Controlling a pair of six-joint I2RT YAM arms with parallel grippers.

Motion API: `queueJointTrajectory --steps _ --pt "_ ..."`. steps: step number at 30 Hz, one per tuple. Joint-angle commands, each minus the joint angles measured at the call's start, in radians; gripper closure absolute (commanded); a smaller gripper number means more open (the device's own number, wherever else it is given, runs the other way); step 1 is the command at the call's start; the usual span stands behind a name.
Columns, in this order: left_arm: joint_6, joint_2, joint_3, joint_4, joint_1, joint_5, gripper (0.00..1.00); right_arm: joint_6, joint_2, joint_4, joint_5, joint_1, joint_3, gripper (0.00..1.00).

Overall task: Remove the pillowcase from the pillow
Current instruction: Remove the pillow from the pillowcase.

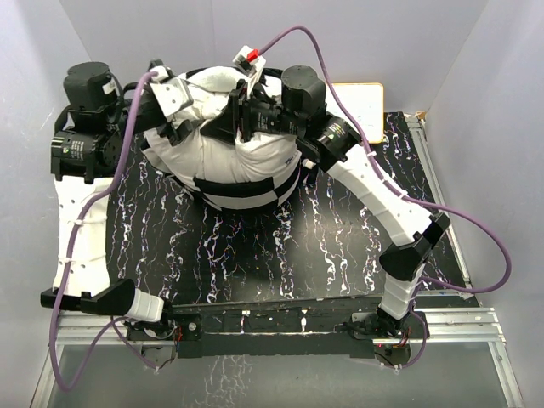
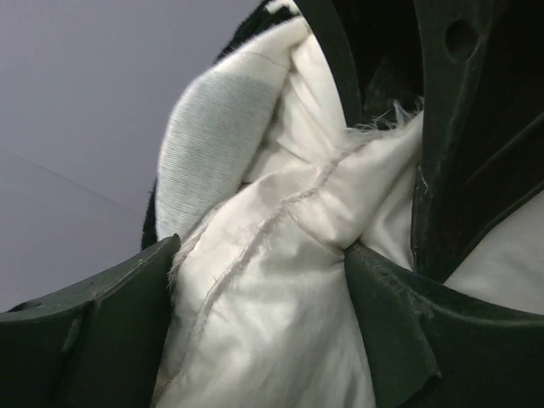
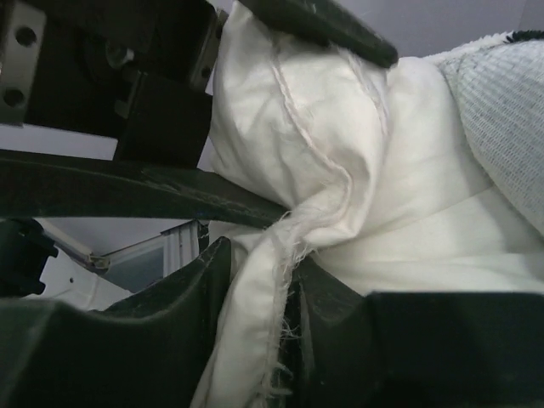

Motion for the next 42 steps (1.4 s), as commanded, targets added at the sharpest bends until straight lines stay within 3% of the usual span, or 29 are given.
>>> queueJointTrajectory --steps 1,3,5,11,15,18,21,28,31,35,42 --pt "0.063 0.045 -0.141 -0.083 -0.046 -0.16 0.46 -0.024 -0.072 0.044 0.005 0.009 0.003 0.59" --pt "0.014 0.064 -0.169 -0.024 -0.057 -0.261 0.81 -0.019 -0.144 0.071 0.077 -0.02 -0.067 0.49" --pt "-0.064 0.09 -0.143 0.03 -0.057 -0.375 1.0 -0.002 -0.216 0.106 0.086 -0.074 -0.152 0.38" --pt "-0.157 0.204 0.043 0.025 -0.065 -0.566 1.0 0.071 -0.428 0.126 0.141 -0.283 -0.36 0.32" --pt "-0.113 0.178 -0.01 0.085 -0.065 -0.632 1.0 0.214 -0.551 0.146 0.155 -0.504 -0.504 0.32" --pt "-0.113 0.151 -0.051 0.106 -0.065 -0.62 1.0 0.261 -0.616 0.147 0.222 -0.595 -0.615 0.37" --pt "-0.137 0.138 -0.066 0.101 -0.066 -0.591 1.0 0.334 -0.629 0.191 0.171 -0.663 -0.717 0.39" --pt "-0.134 0.093 -0.134 0.143 -0.066 -0.564 1.0 0.494 -0.571 0.455 -0.029 -0.65 -0.815 0.47" --pt "-0.143 0.09 -0.139 0.155 -0.067 -0.556 1.0 0.545 -0.537 0.536 -0.004 -0.577 -0.813 0.46" --pt "-0.163 0.089 -0.144 0.182 -0.068 -0.556 1.0 0.491 -0.469 0.478 0.068 -0.448 -0.741 0.45" --pt "-0.163 0.052 -0.198 0.231 -0.078 -0.54 1.0 0.554 -0.42 0.546 0.119 -0.417 -0.774 0.49"
